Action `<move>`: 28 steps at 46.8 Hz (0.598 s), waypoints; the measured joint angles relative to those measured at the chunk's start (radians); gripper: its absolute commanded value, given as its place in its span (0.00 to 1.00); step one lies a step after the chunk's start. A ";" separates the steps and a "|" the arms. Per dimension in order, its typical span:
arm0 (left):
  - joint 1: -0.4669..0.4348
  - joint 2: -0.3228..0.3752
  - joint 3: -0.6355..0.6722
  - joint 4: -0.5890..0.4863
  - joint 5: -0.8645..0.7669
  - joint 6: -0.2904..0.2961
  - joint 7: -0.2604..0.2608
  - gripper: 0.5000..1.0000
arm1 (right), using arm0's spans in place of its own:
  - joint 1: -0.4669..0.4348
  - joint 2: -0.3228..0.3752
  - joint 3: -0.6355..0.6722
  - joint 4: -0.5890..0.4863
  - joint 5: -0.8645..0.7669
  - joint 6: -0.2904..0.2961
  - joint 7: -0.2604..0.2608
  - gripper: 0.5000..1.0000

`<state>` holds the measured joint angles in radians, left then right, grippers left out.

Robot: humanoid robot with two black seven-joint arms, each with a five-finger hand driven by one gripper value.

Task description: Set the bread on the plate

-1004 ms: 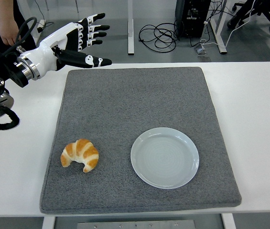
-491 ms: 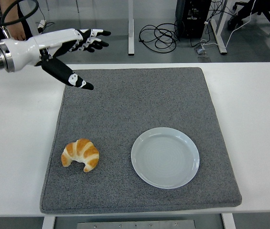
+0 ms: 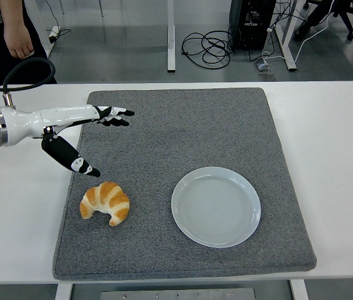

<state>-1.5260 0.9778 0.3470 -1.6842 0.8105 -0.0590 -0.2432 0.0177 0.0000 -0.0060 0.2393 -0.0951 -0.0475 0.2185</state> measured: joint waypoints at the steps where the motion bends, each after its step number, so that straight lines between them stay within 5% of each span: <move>1: 0.019 0.008 -0.001 -0.008 0.012 0.002 -0.001 0.88 | 0.000 0.000 0.000 0.000 0.000 0.000 0.000 1.00; 8: 0.123 0.031 -0.010 -0.020 0.094 0.014 -0.003 0.88 | 0.001 0.000 0.000 0.000 0.000 0.000 -0.001 1.00; 28: 0.321 -0.043 -0.085 0.063 0.202 0.201 -0.082 0.88 | 0.001 0.000 -0.001 0.000 0.000 0.000 -0.001 1.00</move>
<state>-1.2050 0.9343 0.2618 -1.6211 1.0127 0.1421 -0.3254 0.0186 0.0000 -0.0074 0.2393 -0.0951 -0.0476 0.2177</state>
